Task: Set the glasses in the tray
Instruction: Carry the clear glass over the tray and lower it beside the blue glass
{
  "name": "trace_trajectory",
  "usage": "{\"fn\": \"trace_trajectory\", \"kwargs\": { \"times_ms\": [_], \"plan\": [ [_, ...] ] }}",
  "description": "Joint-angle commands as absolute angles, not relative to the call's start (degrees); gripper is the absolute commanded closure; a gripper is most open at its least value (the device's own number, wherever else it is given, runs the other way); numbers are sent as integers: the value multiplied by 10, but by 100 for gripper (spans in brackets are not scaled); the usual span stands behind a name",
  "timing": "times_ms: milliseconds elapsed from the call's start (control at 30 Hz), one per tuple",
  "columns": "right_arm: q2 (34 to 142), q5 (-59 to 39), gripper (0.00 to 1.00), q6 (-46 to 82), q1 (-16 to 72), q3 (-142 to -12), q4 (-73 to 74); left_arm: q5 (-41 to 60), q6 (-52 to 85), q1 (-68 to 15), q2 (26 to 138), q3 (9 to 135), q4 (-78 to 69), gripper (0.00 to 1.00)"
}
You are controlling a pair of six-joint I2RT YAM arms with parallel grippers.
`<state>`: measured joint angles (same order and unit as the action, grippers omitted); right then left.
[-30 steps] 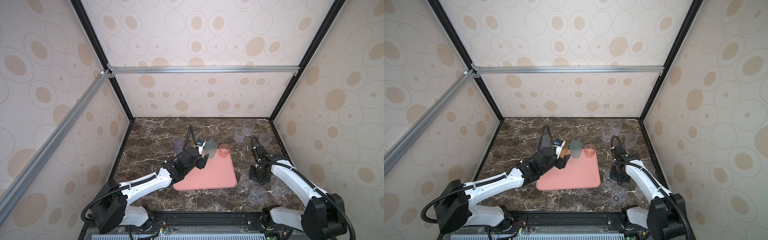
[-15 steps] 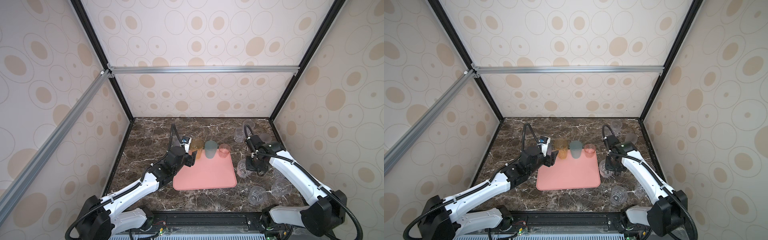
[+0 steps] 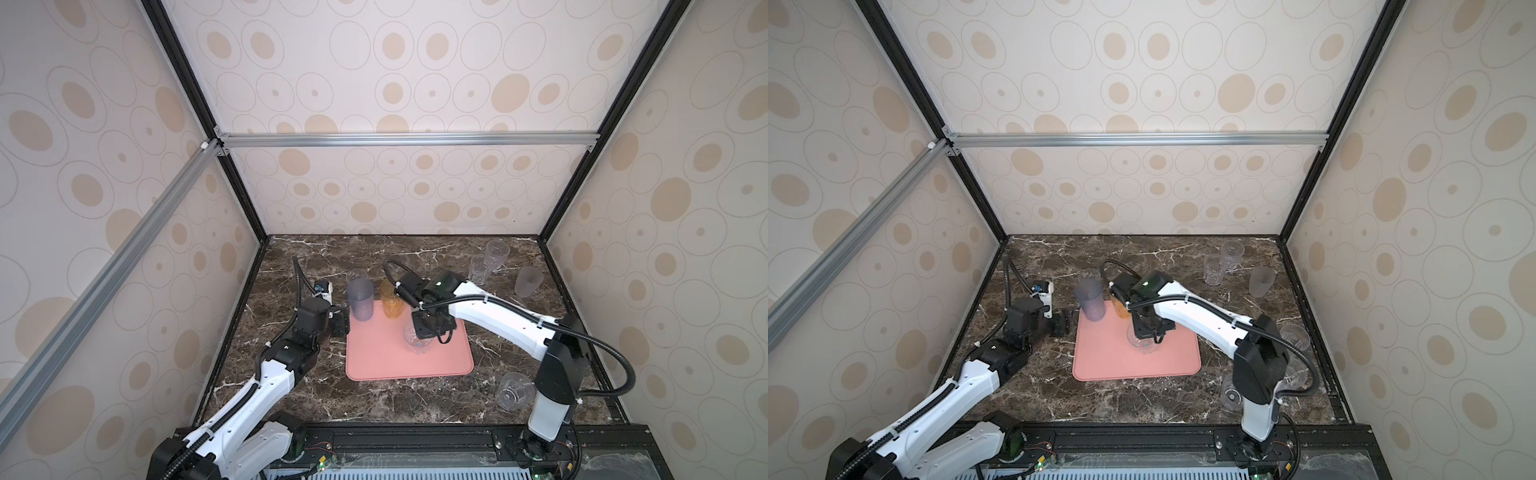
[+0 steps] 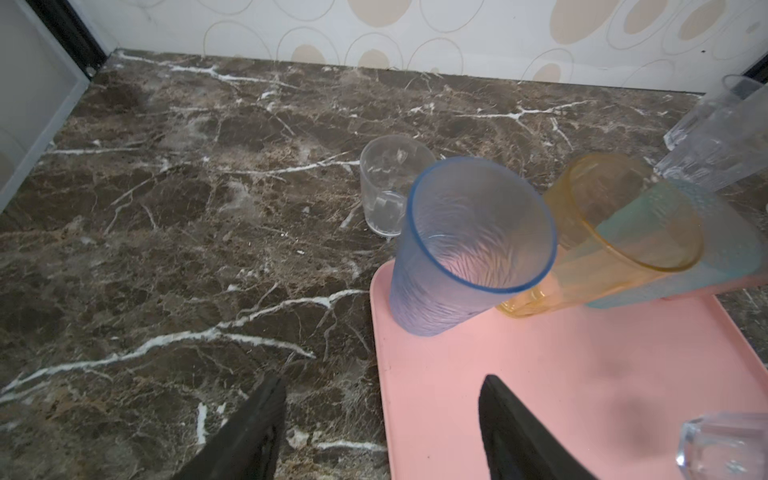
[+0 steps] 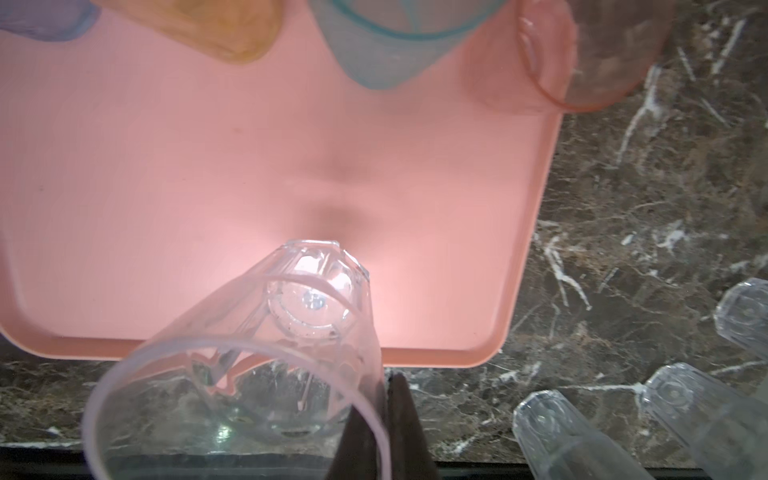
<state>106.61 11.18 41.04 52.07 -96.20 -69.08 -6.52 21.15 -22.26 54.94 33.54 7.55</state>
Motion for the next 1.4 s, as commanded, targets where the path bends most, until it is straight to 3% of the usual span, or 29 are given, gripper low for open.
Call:
{"fn": "trace_trajectory", "kwargs": {
  "times_ms": [0,400,1000,1367],
  "plan": [
    [1114,97,98,442,547,-1024,-675,-68,238,-219,539,339,86,26],
    [1292,109,99,441,573,-1232,-693,-109,222,-223,528,338,104,28],
    [1386,115,97,436,572,-1344,-704,-124,218,-229,532,337,104,29],
    [1363,94,74,437,569,-1351,-693,-146,222,-229,532,341,112,29]
  ]
}}
